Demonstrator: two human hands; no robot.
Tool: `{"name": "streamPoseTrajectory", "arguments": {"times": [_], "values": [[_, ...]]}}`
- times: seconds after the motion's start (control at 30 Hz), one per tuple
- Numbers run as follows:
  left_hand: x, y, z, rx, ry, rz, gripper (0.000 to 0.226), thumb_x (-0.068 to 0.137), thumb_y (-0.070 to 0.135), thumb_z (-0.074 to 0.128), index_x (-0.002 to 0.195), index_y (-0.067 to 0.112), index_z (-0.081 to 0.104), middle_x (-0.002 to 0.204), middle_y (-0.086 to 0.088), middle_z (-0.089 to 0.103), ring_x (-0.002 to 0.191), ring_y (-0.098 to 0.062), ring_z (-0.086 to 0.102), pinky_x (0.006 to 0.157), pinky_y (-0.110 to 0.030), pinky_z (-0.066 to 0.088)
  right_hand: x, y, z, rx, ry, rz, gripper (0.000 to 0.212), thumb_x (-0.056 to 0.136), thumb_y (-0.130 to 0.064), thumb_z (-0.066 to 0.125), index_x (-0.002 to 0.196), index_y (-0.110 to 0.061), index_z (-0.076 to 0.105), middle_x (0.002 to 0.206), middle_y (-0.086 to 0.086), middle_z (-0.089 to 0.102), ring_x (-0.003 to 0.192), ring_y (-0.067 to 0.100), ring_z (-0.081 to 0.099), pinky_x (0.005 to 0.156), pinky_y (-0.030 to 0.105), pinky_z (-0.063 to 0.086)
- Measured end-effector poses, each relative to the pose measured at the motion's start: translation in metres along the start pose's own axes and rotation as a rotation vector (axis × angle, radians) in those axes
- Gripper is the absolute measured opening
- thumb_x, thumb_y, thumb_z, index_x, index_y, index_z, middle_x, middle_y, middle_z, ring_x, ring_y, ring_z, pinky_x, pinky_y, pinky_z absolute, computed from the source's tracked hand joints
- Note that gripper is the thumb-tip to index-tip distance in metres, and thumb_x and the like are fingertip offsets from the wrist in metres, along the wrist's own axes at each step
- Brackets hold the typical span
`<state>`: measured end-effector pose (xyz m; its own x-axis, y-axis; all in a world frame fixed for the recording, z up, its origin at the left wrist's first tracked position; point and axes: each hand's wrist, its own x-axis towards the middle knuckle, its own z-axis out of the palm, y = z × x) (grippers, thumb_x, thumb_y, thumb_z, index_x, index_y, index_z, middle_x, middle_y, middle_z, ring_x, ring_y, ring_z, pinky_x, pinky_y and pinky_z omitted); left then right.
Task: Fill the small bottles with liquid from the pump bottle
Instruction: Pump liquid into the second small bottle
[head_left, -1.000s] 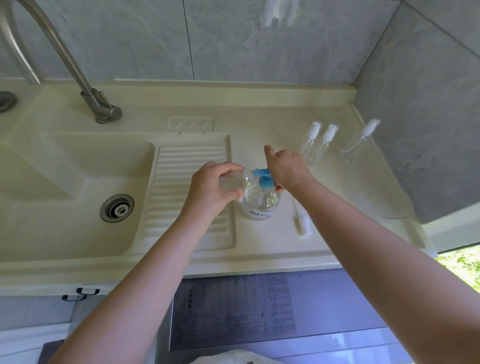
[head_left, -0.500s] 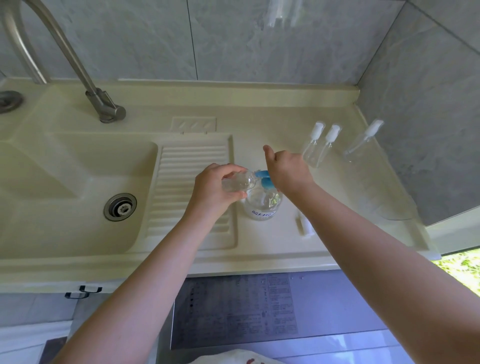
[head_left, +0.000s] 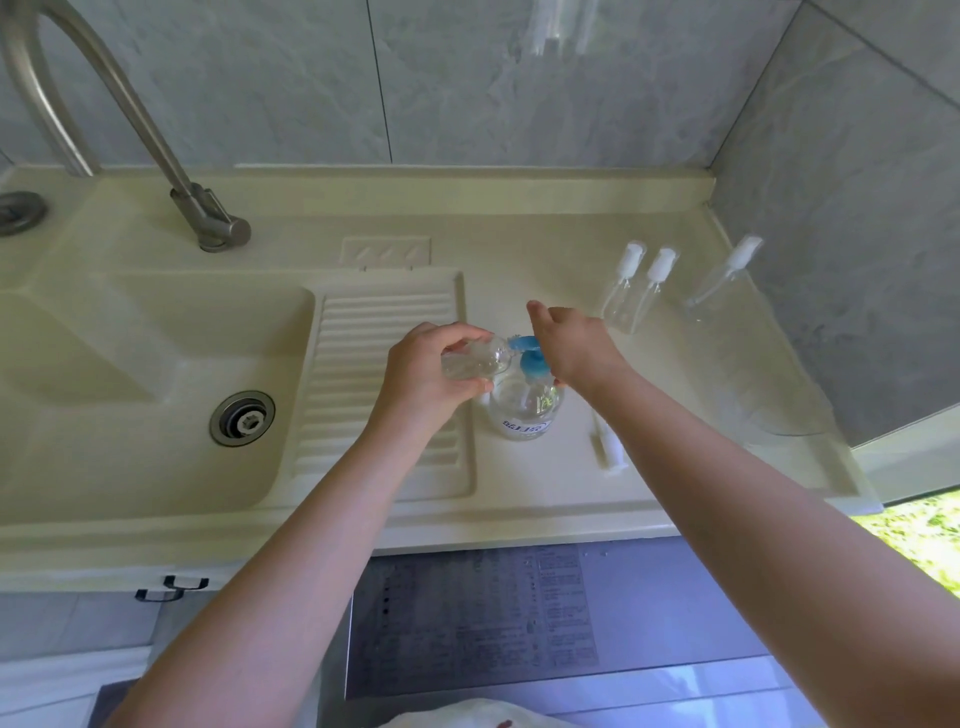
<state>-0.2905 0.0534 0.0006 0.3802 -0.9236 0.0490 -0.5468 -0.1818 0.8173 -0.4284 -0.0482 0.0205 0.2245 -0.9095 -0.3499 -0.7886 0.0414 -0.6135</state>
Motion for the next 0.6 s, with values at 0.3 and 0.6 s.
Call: {"name": "streamPoseTrajectory", "arguments": {"times": [0.3, 0.6], "values": [[-0.002, -0.001, 0.003, 0.006, -0.001, -0.005, 0.052, 0.063, 0.008, 0.087, 0.109, 0.027, 0.073, 0.101, 0.0, 0.062, 0.086, 0.007, 0.052, 0.077, 0.004, 0.031, 0.0, 0.0, 0.006, -0.069, 0.015, -0.046, 0.043, 0.107, -0.036, 0.025, 0.118, -0.004, 0.051, 0.108, 0.018, 0.058, 0.101, 0.036, 0.057, 0.086, 0.039, 0.045], [-0.001, -0.002, 0.002, -0.014, 0.005, 0.003, 0.051, 0.063, 0.009, 0.087, 0.109, 0.027, 0.073, 0.101, 0.002, 0.061, 0.088, 0.009, 0.053, 0.077, 0.004, 0.032, -0.002, -0.002, 0.002, -0.077, 0.035, -0.005, 0.022, 0.101, -0.019, 0.043, 0.118, -0.006, 0.046, 0.102, 0.016, 0.051, 0.085, 0.033, 0.046, 0.075, 0.037, 0.043]]}}
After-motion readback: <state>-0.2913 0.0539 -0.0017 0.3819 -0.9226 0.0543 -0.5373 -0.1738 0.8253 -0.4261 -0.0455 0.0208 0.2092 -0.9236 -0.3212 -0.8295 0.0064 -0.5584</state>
